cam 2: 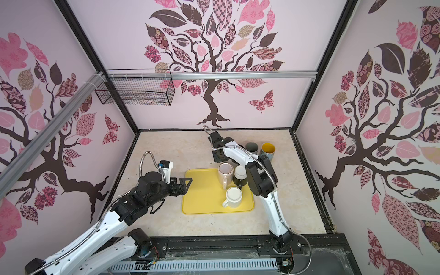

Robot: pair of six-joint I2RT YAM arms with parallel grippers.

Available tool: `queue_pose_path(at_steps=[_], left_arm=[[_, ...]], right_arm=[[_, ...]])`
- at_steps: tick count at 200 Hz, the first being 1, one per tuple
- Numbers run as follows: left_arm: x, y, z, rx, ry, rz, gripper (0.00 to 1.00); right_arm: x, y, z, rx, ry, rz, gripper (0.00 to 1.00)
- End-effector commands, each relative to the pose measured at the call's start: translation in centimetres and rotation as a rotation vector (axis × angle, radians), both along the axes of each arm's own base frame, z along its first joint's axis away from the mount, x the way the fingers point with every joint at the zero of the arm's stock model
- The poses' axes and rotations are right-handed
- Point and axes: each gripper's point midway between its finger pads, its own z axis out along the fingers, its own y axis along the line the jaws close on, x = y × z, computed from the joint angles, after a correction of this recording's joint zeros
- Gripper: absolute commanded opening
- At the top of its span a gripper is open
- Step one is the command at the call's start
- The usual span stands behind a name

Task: Turn the mug right side up
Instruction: 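Lower the white mug upright beside the black mug with the right gripper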

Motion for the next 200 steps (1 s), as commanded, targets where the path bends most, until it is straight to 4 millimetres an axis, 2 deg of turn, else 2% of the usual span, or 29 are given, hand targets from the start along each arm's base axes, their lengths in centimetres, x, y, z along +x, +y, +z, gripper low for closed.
queue_pose_path(at_steps=[1, 71, 106, 150, 200], left_arm=[[0.0, -0.1, -0.4, 0.001, -0.012, -0.011, 0.96], [0.1, -0.2, -0.7, 0.002, -0.002, -0.013, 0.97], [0.1, -0.3, -0.7, -0.001, 0.0, -0.014, 0.96], [0.1, -0.4, -0.9, -0.004, 0.008, -0.015, 0.96], [0.0, -0.5, -1.1, -0.003, 0.017, -0.022, 0.96]], right_arm=[[1.6, -0.4, 1.9, 0.0, -0.079, -0.017, 0.0], [1.2, -1.0, 1.3, -0.041, -0.05, -0.01, 0.0], [1.1, -1.1, 1.1, -0.041, -0.041, -0.007, 0.1], [0.9, -1.2, 0.5, -0.043, -0.02, -0.005, 0.13], [0.6, -1.2, 0.0, -0.044, -0.001, 0.001, 0.23]])
